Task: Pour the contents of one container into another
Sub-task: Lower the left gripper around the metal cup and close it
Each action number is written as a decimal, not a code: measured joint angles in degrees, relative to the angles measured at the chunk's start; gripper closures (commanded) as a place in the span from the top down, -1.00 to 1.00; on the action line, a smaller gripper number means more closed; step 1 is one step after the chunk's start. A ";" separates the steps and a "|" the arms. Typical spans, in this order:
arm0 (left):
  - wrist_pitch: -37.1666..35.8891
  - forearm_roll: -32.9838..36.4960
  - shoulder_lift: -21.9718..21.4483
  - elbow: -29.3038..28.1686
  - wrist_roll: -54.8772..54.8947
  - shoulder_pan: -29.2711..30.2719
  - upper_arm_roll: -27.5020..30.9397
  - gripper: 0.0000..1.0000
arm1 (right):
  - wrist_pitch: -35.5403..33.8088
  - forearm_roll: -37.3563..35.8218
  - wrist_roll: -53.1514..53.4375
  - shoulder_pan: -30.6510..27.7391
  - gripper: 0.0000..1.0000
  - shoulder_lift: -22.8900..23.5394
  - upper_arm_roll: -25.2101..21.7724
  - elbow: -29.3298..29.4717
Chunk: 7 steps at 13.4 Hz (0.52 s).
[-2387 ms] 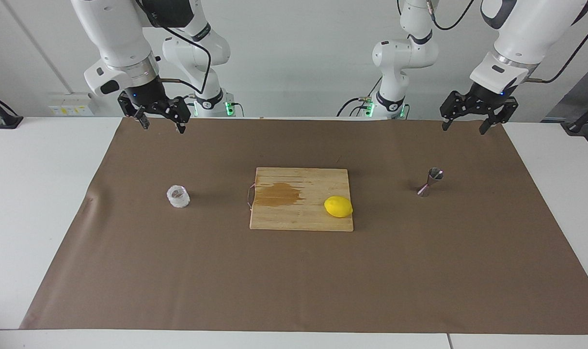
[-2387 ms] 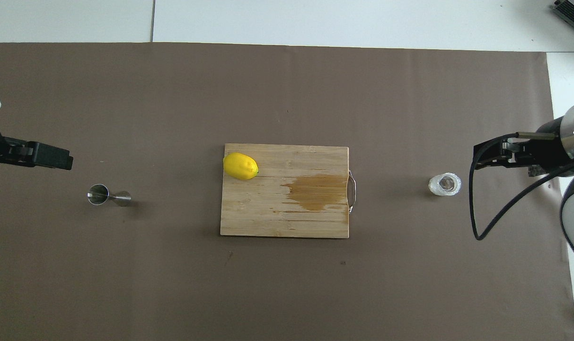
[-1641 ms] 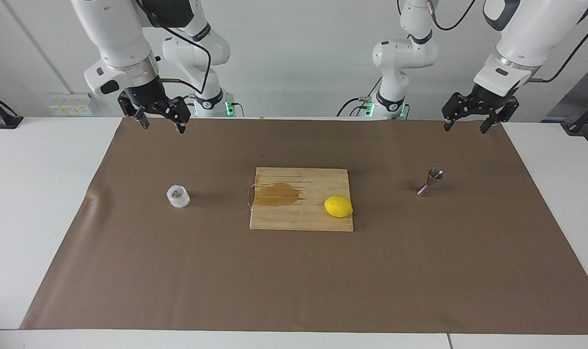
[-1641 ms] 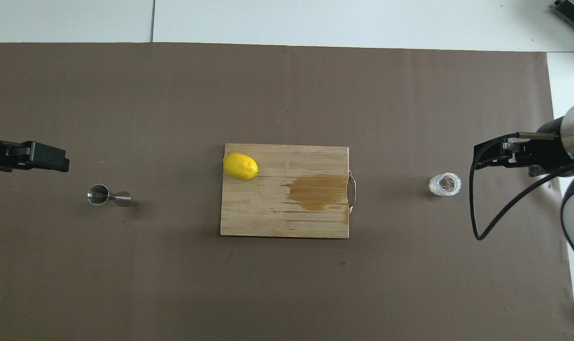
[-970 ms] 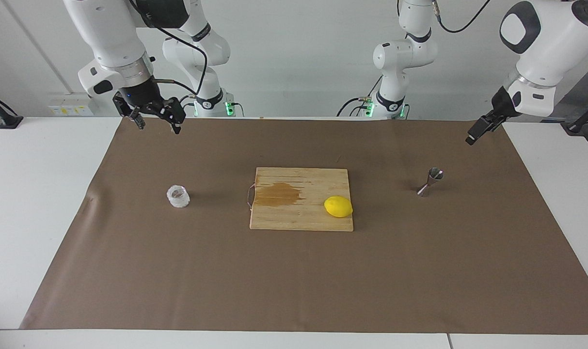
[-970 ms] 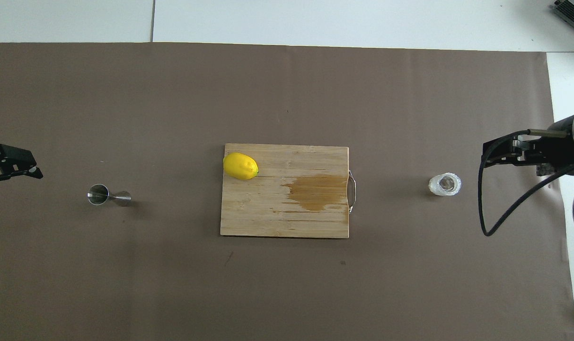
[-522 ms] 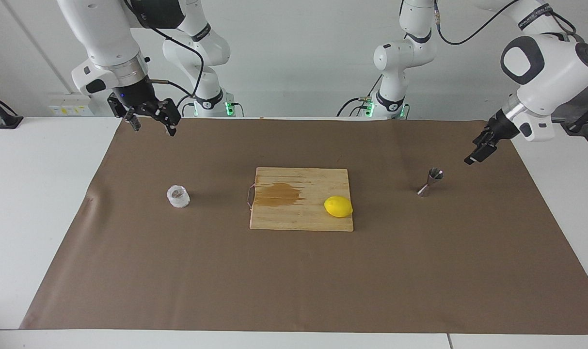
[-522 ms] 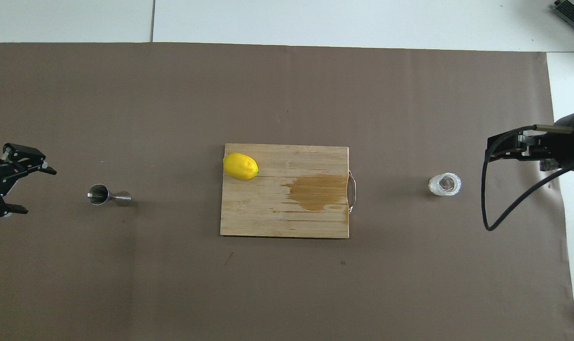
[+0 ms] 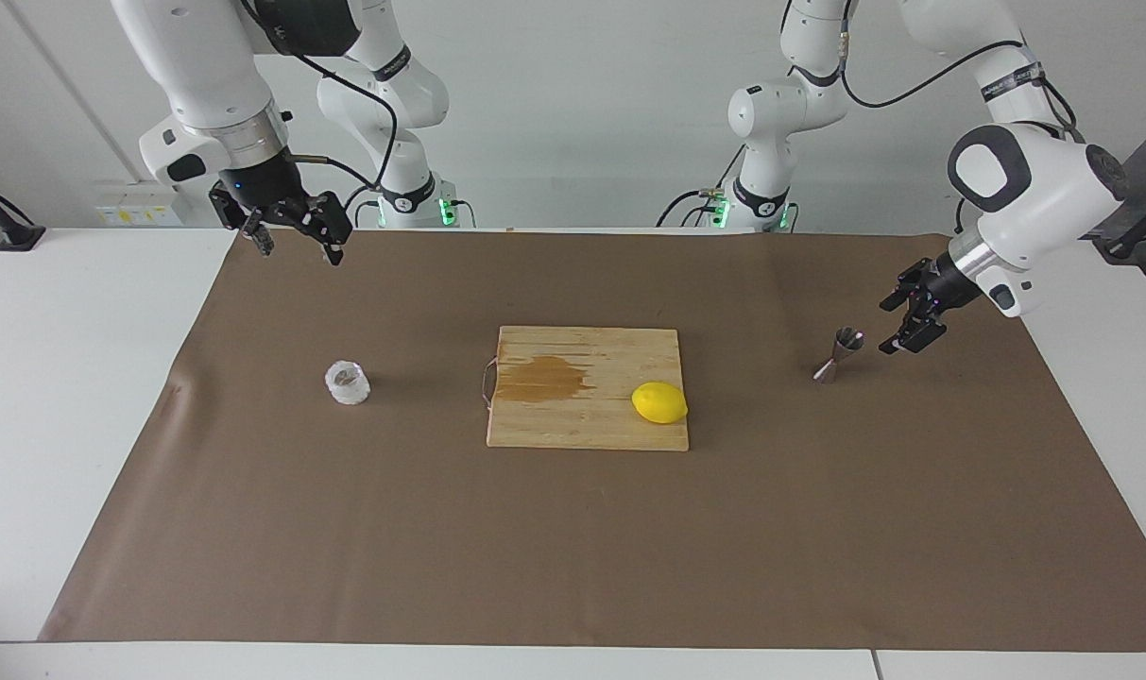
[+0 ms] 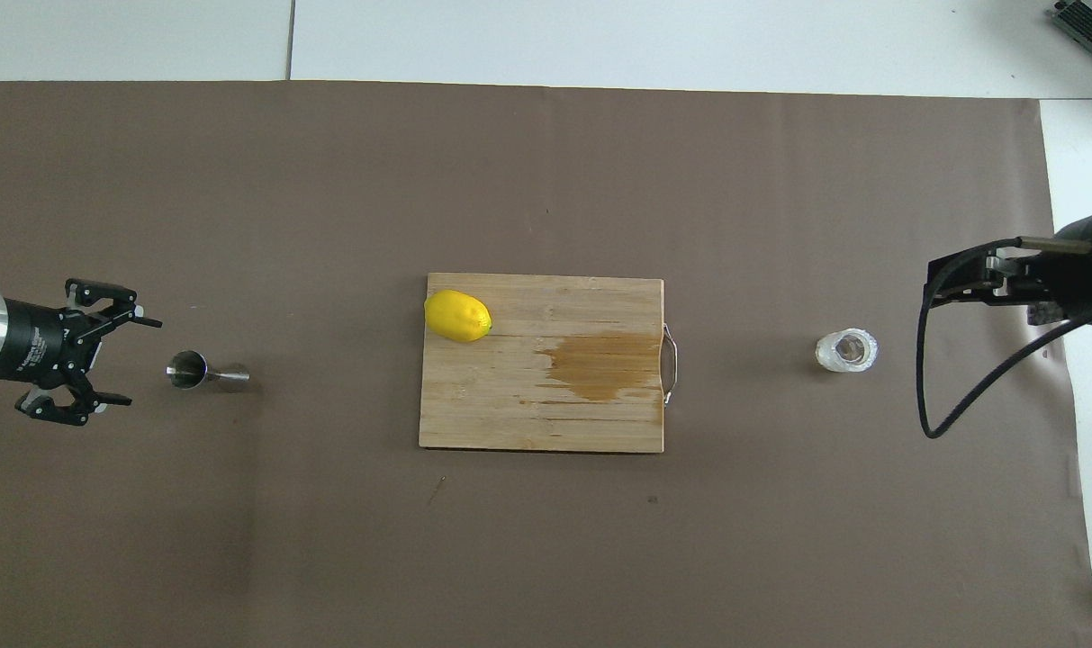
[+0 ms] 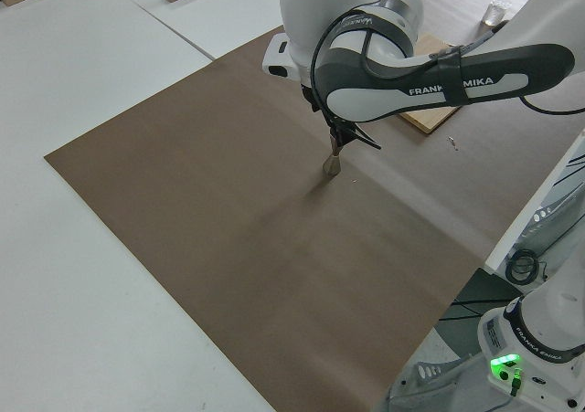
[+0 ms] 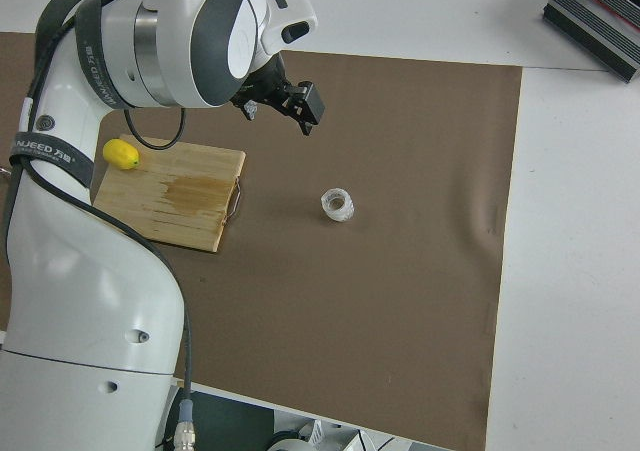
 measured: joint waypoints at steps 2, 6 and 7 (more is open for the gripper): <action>2.64 -1.70 0.37 -2.13 -1.00 -0.07 -0.22 1.00 | 0.07 -0.01 0.00 -0.01 1.00 0.00 -0.03 0.00; 6.16 -2.88 2.85 -2.64 -4.94 -1.05 -0.59 1.00 | 0.17 -0.01 0.00 -0.20 1.00 0.00 -0.13 0.06; 6.86 -2.91 3.43 -2.66 -5.40 -1.36 -0.59 1.00 | 0.19 -0.01 0.00 -0.24 1.00 0.00 -0.15 0.06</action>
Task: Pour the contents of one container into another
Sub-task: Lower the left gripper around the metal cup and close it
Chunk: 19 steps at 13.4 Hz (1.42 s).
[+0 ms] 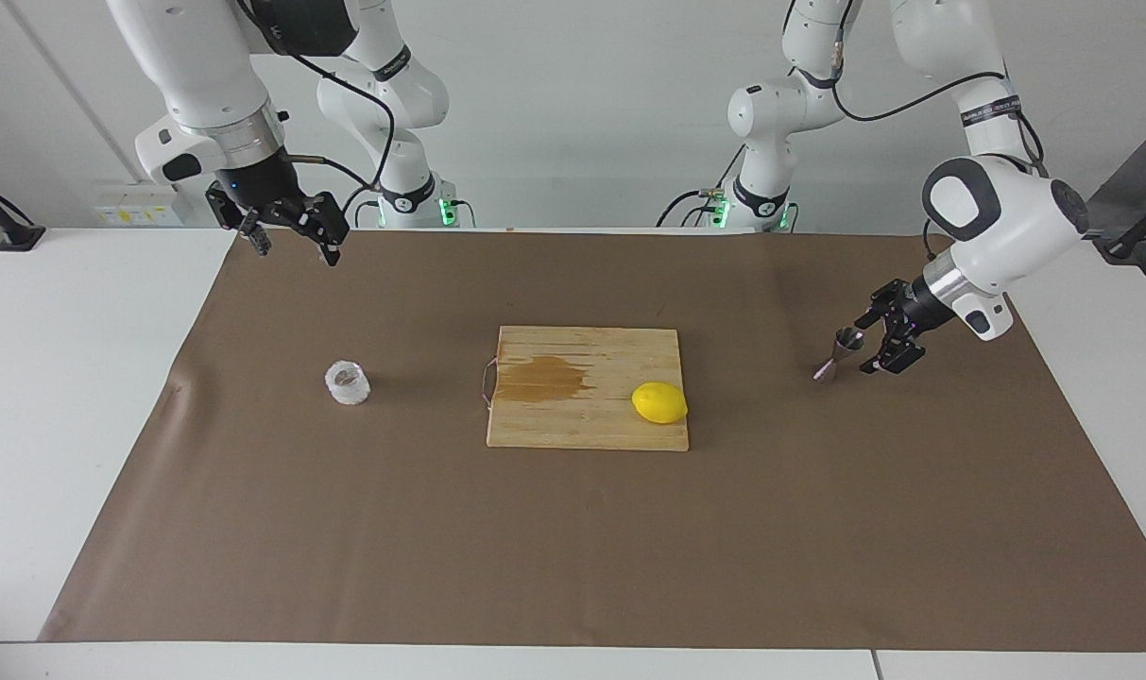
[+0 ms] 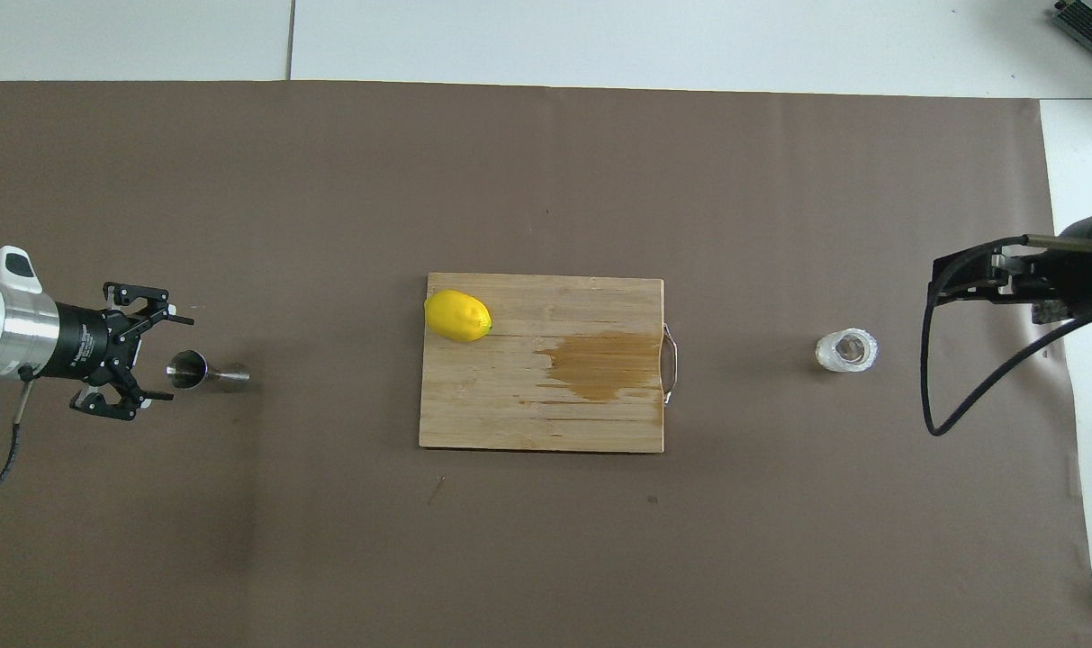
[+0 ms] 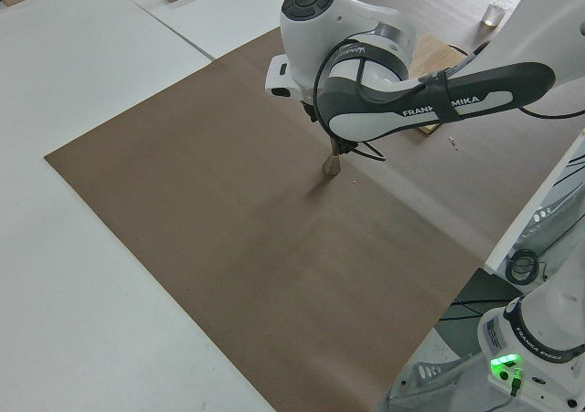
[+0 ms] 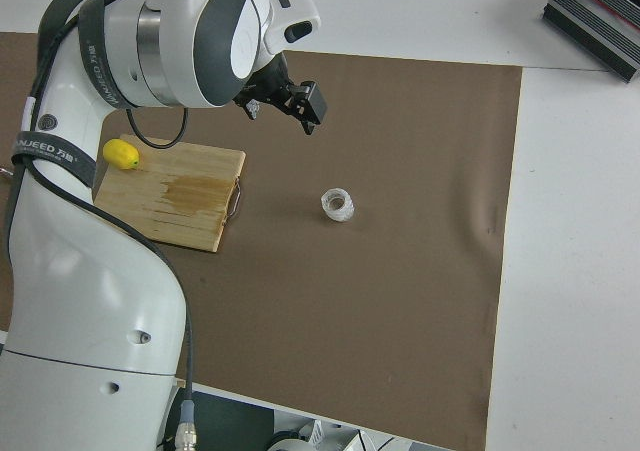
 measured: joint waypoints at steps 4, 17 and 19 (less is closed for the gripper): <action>1.41 -0.13 0.75 -0.64 -1.15 -1.19 -0.10 1.00 | 0.00 0.00 0.00 0.00 1.00 0.00 0.00 0.00; 0.61 -0.15 0.57 -1.21 -1.47 -1.65 -0.09 0.84 | 0.00 0.03 0.00 0.00 1.00 0.00 0.00 -0.01; 0.15 -0.16 0.57 -1.21 -1.49 -1.65 -0.09 0.77 | 0.00 0.03 0.00 0.00 1.00 0.00 0.00 -0.01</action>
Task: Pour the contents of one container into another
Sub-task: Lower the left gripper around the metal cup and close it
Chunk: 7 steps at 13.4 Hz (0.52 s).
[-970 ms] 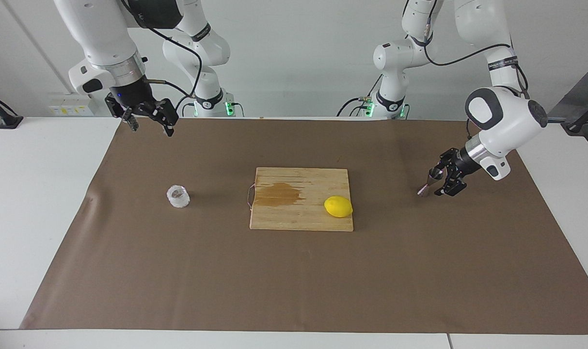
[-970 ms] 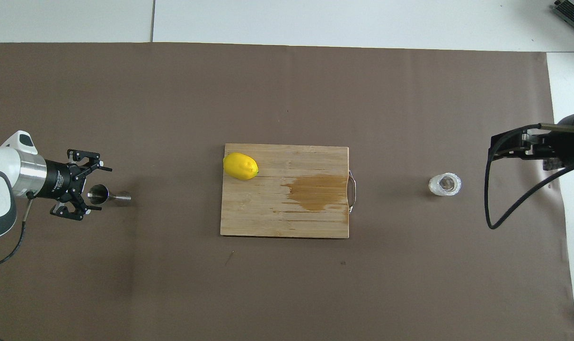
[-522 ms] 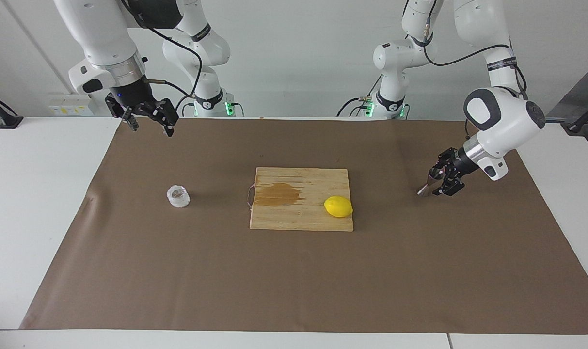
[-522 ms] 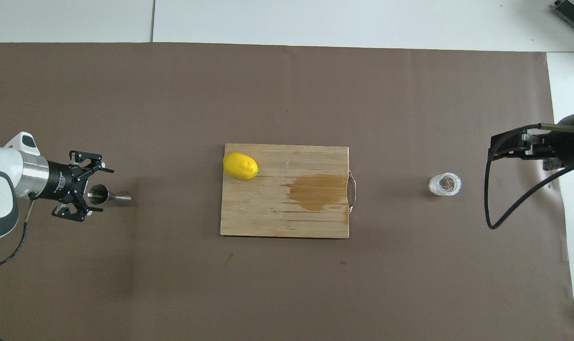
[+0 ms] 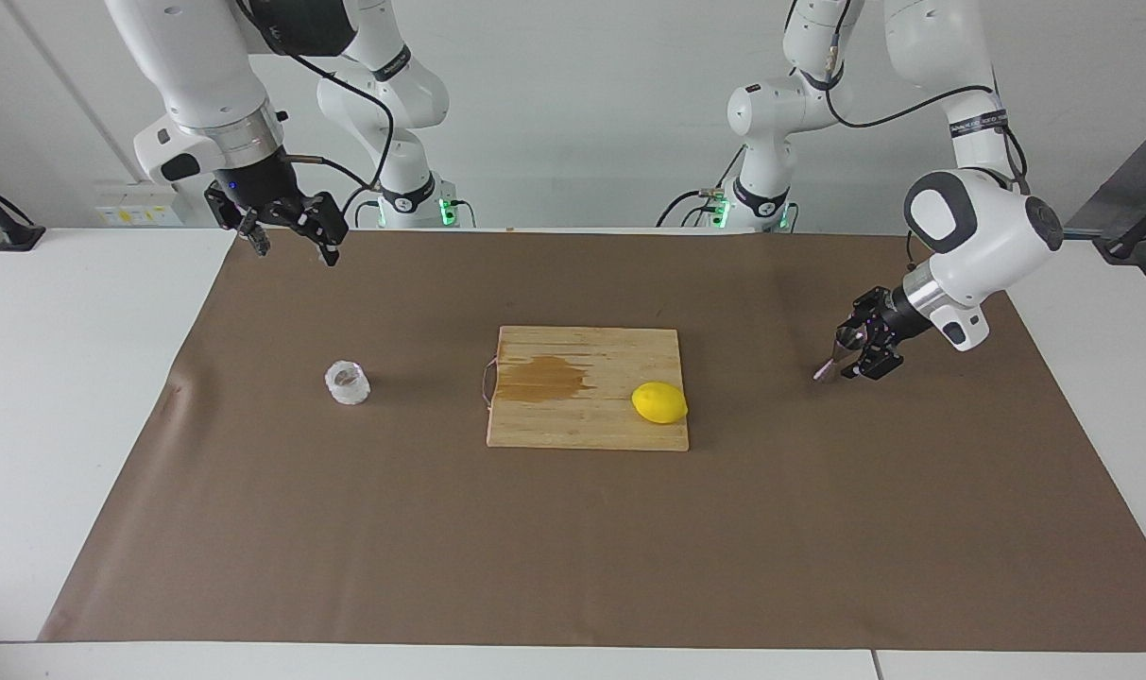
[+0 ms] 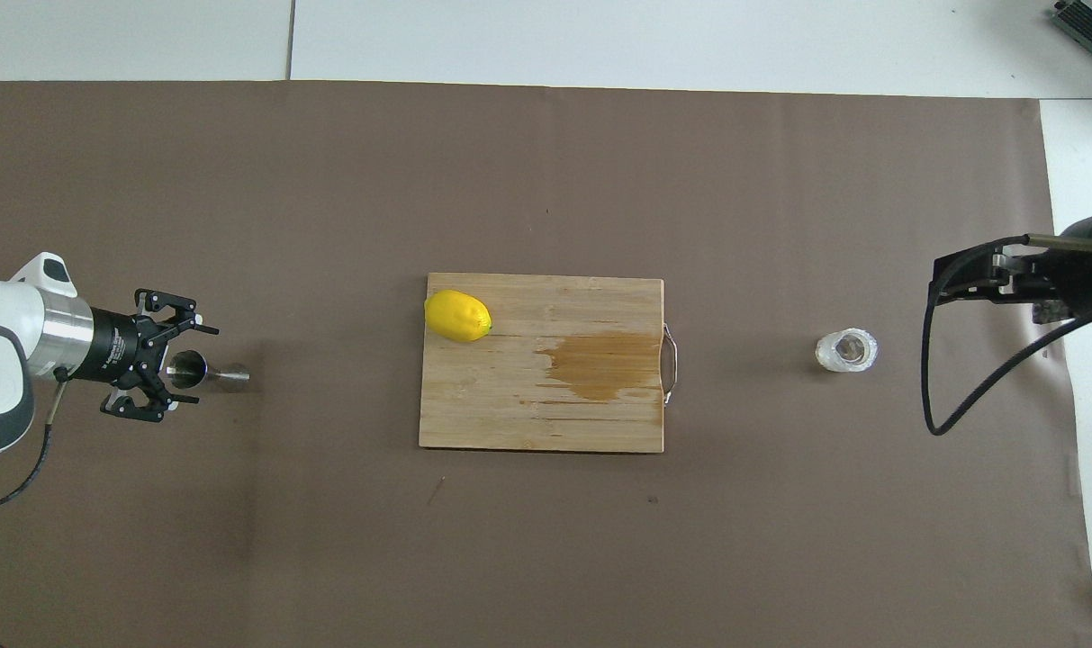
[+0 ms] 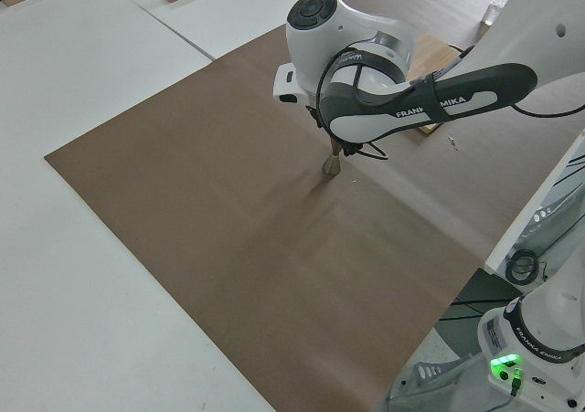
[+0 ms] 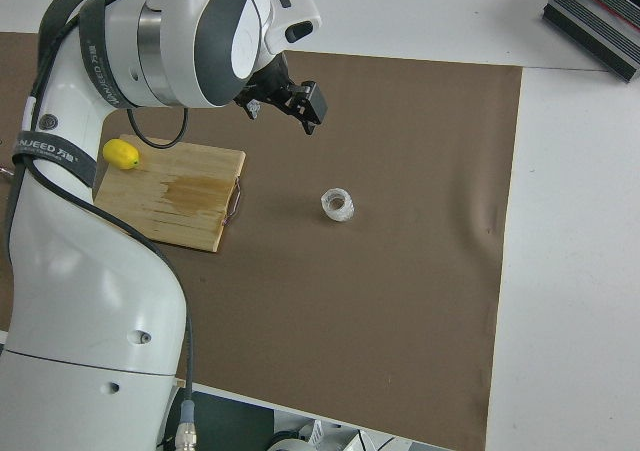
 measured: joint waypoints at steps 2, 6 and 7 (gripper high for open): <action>-0.15 0.00 0.00 0.00 -0.01 0.00 0.00 0.74 | 0.00 0.00 0.00 0.00 1.00 0.00 0.00 0.00; -0.76 0.00 0.00 -0.01 -0.03 0.00 0.00 0.63 | 0.00 0.00 0.00 0.00 1.00 0.00 0.00 0.00; -0.92 -0.01 0.00 -0.01 -0.03 0.00 0.00 0.60 | 0.00 0.00 0.00 0.00 1.00 0.00 0.00 0.00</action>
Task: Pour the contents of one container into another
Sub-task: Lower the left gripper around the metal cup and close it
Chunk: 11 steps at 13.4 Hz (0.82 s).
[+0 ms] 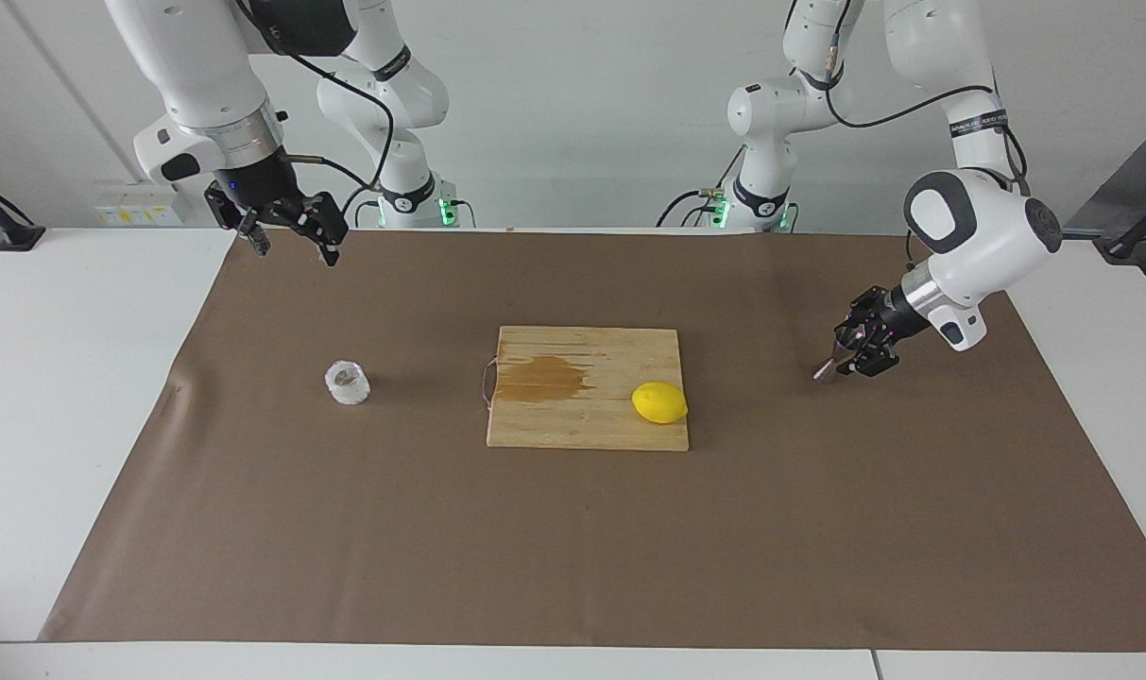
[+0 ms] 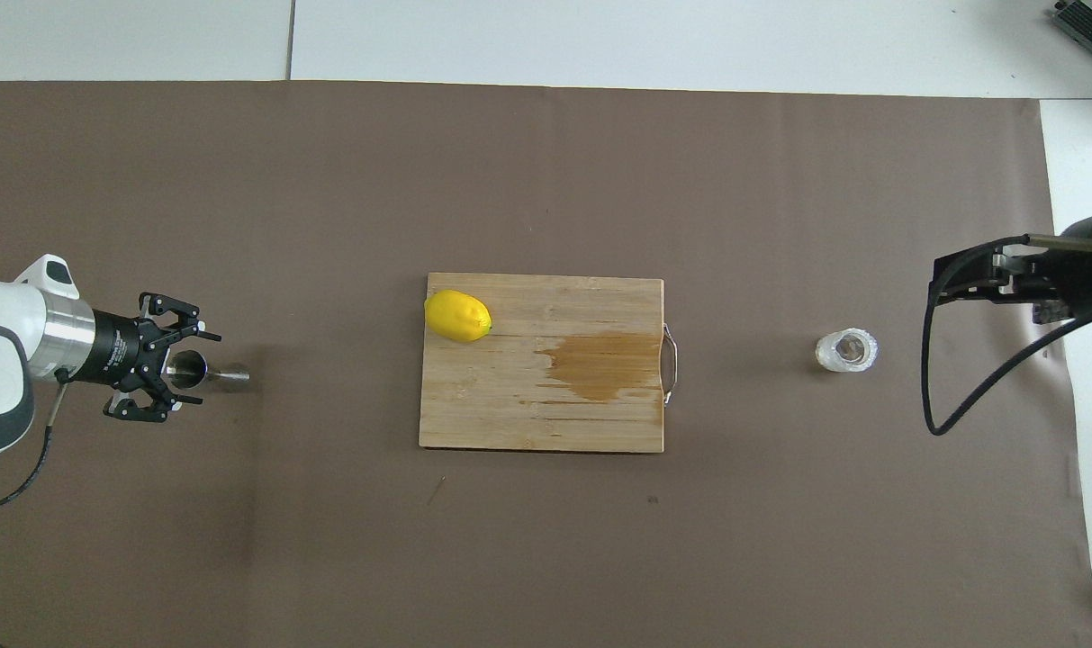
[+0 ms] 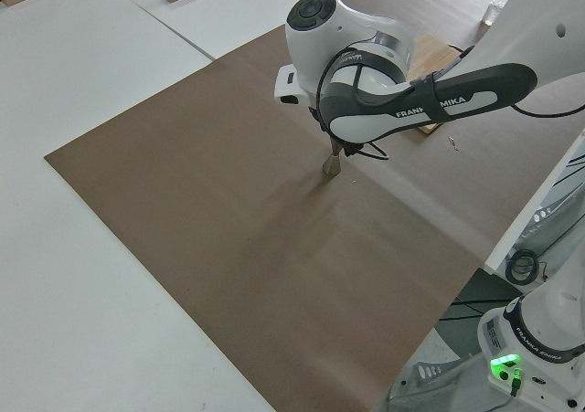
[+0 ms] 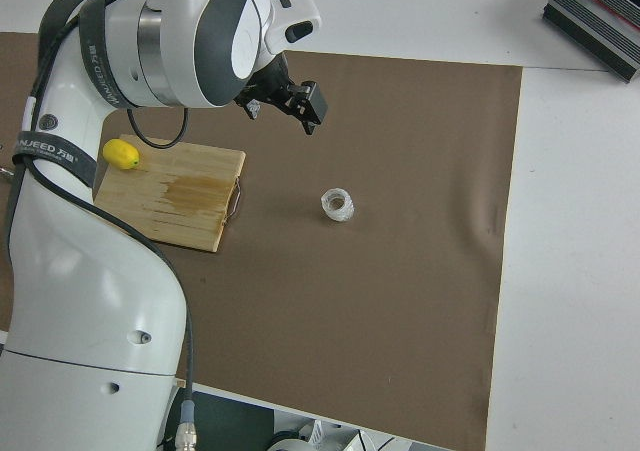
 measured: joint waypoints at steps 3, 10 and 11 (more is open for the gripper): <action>-0.24 0.00 0.00 0.00 0.00 0.00 0.00 0.48 | 0.00 0.00 0.00 0.00 1.00 0.00 0.00 0.00; -0.27 0.00 -0.02 0.00 -0.02 0.00 0.00 0.08 | 0.00 0.00 0.00 0.00 1.00 0.00 0.00 0.00; -0.28 0.00 -0.02 0.00 -0.02 0.00 0.00 0.01 | 0.00 0.00 0.00 0.00 1.00 0.00 0.00 -0.02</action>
